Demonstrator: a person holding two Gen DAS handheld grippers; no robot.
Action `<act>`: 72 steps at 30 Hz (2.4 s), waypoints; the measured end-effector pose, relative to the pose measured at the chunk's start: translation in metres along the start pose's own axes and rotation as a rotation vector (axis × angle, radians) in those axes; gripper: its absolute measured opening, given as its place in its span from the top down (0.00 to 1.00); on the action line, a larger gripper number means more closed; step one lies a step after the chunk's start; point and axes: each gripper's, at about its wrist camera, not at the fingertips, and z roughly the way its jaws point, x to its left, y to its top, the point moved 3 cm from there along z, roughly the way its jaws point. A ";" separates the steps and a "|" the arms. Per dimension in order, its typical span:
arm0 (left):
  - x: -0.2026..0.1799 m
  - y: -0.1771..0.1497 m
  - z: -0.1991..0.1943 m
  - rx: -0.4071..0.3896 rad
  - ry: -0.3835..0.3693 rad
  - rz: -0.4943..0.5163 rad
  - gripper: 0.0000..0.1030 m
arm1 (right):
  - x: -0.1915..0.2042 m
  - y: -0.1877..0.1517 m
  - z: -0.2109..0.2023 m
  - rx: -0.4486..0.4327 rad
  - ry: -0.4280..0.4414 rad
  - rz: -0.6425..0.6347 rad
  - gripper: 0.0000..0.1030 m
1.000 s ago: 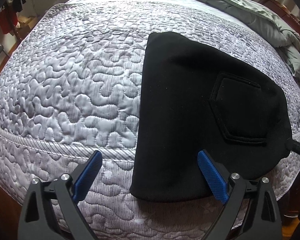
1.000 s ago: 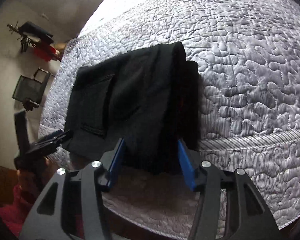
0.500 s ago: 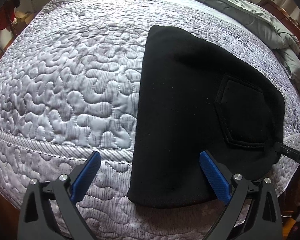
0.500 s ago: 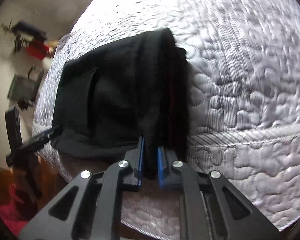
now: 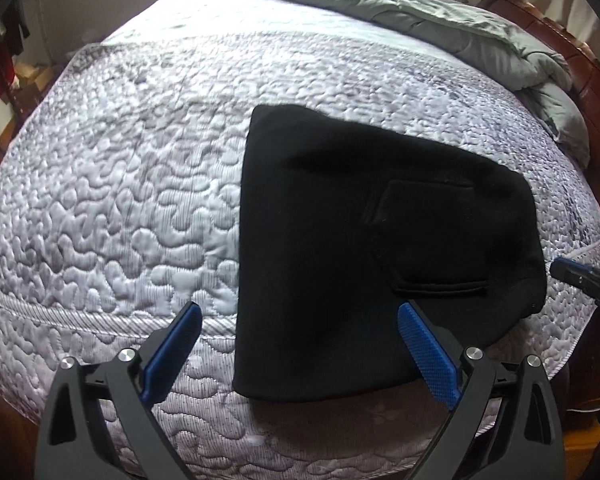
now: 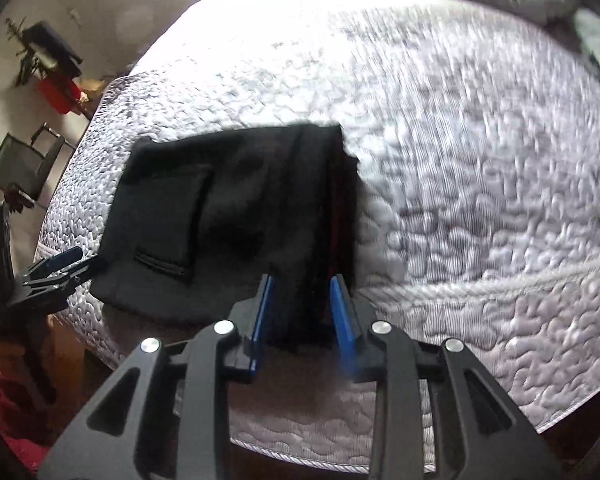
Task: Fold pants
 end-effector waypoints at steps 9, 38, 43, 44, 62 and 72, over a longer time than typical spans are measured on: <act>-0.009 -0.006 0.018 0.029 0.031 0.046 0.04 | 0.020 -0.003 0.042 0.067 -0.044 -0.070 0.72; 0.033 0.033 0.075 0.284 -0.413 -0.072 0.05 | -0.040 0.004 0.085 0.172 0.286 0.217 0.16; 0.031 0.037 0.073 0.290 -0.419 -0.113 0.10 | -0.030 0.010 0.093 0.157 0.332 0.181 0.32; 0.034 0.039 0.072 0.286 -0.423 -0.131 0.11 | -0.029 0.011 0.094 0.158 0.326 0.184 0.34; 0.050 0.064 0.018 0.095 -0.491 -0.214 0.71 | -0.018 0.060 0.042 0.010 0.348 0.080 0.71; 0.058 0.149 0.031 -0.035 -0.419 -0.214 0.71 | -0.013 0.167 0.060 -0.047 0.292 -0.021 0.71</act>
